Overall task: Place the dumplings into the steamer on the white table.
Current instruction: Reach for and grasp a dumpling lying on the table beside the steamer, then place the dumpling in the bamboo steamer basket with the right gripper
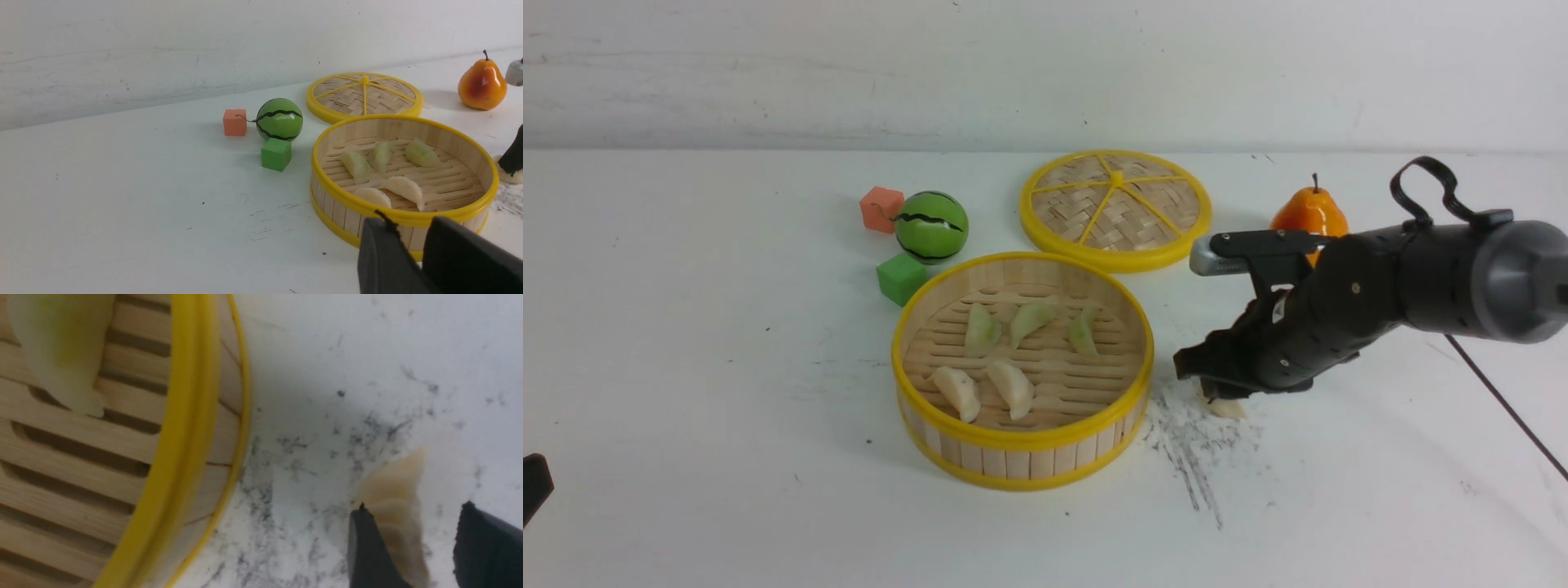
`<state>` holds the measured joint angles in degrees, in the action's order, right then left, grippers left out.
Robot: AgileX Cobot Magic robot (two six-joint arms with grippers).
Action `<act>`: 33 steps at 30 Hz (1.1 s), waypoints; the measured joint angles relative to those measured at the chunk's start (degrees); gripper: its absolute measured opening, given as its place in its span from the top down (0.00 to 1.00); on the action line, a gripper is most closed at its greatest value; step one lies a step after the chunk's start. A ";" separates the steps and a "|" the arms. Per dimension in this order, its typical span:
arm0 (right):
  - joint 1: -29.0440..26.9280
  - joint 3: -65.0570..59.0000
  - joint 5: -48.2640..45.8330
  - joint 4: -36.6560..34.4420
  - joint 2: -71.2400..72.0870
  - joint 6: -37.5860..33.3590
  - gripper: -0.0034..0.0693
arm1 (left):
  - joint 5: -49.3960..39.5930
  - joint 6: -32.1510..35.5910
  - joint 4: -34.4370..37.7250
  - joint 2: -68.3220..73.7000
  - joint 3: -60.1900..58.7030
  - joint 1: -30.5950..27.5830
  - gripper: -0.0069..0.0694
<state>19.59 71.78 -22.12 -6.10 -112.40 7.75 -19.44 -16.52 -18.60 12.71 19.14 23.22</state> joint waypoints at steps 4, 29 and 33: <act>0.39 0.05 0.00 0.17 -0.93 -0.62 0.67 | 0.00 0.00 0.00 0.00 0.00 0.00 0.70; 14.66 16.22 -8.76 -2.67 -0.34 0.44 0.70 | 1.73 -0.06 0.05 0.00 0.00 0.00 0.69; 14.60 16.22 -9.09 -2.46 -4.50 3.05 0.70 | 1.73 -0.06 0.05 0.00 0.00 0.00 0.69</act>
<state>34.19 88.00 -31.21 -8.57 -116.90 10.79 -17.71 -16.58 -18.55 12.71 19.14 23.22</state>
